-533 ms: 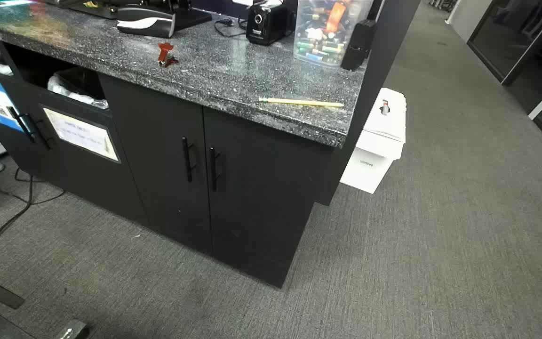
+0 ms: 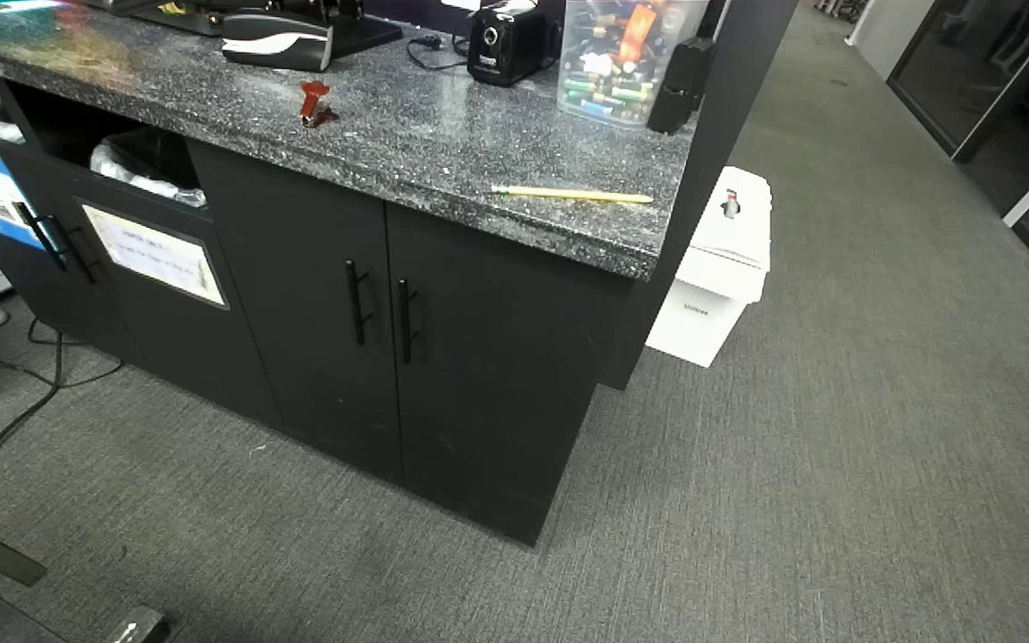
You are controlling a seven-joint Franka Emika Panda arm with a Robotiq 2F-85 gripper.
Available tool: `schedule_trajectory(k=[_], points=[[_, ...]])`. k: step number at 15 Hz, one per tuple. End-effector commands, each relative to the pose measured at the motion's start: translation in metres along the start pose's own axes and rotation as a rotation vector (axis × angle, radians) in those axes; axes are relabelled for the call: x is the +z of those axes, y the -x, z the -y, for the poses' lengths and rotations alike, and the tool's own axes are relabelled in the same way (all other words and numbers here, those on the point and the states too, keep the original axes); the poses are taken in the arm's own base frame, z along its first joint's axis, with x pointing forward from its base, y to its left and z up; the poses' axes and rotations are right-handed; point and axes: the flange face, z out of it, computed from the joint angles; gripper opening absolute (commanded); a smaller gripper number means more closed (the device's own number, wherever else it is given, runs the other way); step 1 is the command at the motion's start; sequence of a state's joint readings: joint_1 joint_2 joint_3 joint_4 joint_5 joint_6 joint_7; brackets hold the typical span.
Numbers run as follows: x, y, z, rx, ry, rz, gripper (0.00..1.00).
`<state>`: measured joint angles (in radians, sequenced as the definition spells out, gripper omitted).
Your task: Open the left cabinet door
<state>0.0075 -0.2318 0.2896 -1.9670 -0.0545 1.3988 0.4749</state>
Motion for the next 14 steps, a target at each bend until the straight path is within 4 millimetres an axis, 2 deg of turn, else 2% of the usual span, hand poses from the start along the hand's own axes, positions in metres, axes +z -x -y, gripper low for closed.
schedule_trajectory(k=[1, 6, 7, 9, 10, 12, 14], points=[[-0.001, 0.0, 0.0, 0.0, 0.001, 0.001, 1.0], [-0.001, 0.0, 0.0, 0.0, 0.001, 0.001, 1.0], [0.0, -0.008, 0.0, 0.005, -0.009, -0.007, 1.0], [0.007, -0.033, -0.003, 0.016, -0.031, -0.014, 1.0], [0.015, -0.052, -0.006, 0.021, -0.047, -0.022, 1.0], [0.034, -0.091, -0.011, 0.031, -0.079, -0.064, 1.0], [0.062, -0.131, -0.019, 0.028, -0.103, -0.108, 1.0]])
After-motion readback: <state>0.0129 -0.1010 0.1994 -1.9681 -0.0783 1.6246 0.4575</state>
